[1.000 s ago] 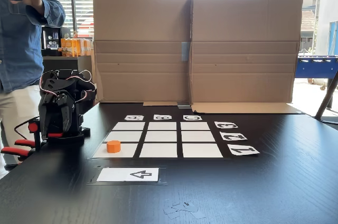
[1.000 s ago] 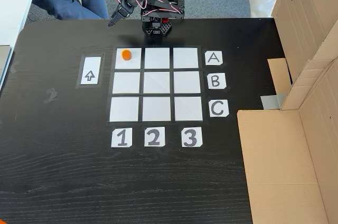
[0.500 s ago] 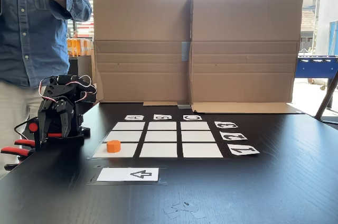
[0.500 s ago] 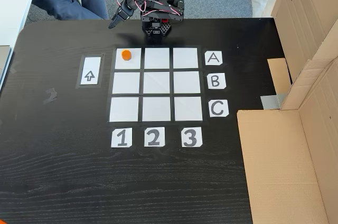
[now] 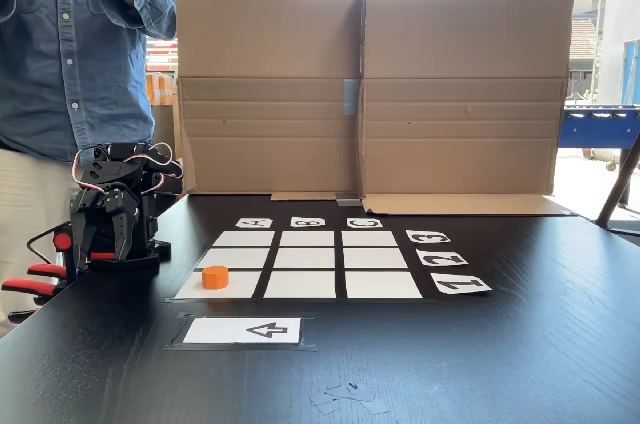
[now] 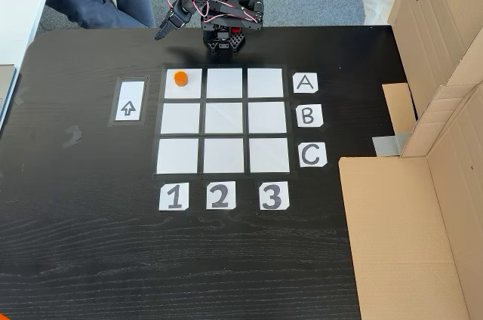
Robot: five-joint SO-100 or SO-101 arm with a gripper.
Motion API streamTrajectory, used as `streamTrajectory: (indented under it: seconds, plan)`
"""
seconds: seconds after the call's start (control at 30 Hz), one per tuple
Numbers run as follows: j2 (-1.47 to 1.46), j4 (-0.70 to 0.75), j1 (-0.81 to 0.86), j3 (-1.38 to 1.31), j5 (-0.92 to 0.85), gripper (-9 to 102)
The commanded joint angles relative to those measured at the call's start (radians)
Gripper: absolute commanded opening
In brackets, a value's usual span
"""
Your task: Pick up the round, orange token and place it in the grid on square A1.
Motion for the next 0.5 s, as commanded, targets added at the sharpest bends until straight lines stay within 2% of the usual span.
streamTrajectory:
  seconds: [0.0,0.47]
  plan:
    - [0.006,-0.017,0.009,0.003,0.005,26]
    - [0.006,-0.029,0.009,0.023,0.005,25]
